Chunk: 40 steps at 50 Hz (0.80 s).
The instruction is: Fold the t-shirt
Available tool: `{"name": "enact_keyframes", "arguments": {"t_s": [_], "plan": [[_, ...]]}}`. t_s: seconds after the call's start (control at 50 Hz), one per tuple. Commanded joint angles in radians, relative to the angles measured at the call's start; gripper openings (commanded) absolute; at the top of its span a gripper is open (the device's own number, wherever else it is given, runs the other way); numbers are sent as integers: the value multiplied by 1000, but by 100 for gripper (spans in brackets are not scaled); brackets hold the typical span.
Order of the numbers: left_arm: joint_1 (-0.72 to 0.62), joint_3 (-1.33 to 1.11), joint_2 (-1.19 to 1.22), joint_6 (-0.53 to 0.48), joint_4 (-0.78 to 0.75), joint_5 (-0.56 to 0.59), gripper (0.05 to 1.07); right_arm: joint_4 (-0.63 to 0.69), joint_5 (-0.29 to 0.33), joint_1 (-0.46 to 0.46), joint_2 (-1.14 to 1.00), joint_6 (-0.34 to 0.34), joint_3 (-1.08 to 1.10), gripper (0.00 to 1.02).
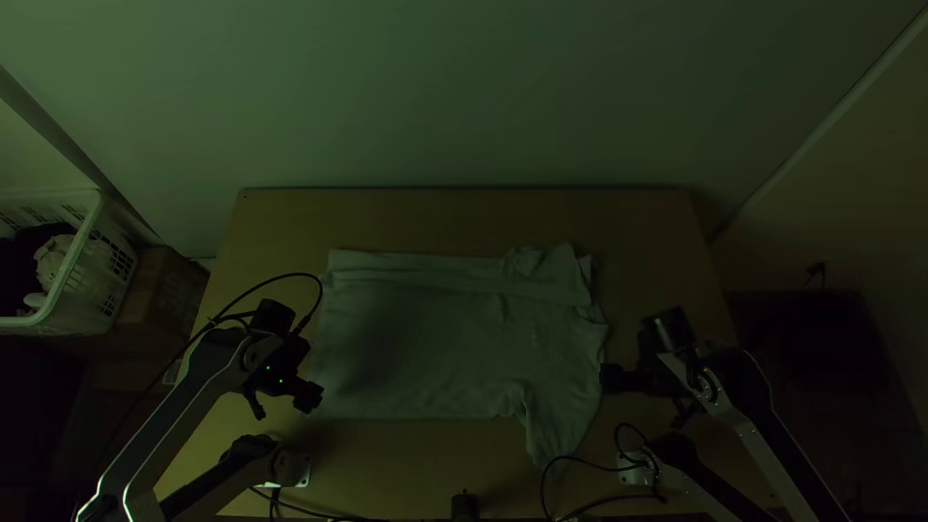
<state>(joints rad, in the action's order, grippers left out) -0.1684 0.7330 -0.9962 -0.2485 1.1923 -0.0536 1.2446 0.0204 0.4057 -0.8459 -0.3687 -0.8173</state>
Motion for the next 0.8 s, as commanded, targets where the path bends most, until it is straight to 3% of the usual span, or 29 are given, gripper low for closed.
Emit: {"name": "enact_keyframes", "arguments": {"t_s": [0.0,0.36,0.48,0.78], "plan": [[-10,-50,-45,-38,32,-8,102,15,13,10,-1,-29,24,97],[-28,-73,-177,-63,-20,-17,101,12,18,12,-32,-29,47,97],[-28,-70,-209,-72,-40,-17,93,24,41,18,-38,-30,70,97],[-66,-89,-280,-89,-69,-18,92,49,75,18,-68,-32,101,97]]}}
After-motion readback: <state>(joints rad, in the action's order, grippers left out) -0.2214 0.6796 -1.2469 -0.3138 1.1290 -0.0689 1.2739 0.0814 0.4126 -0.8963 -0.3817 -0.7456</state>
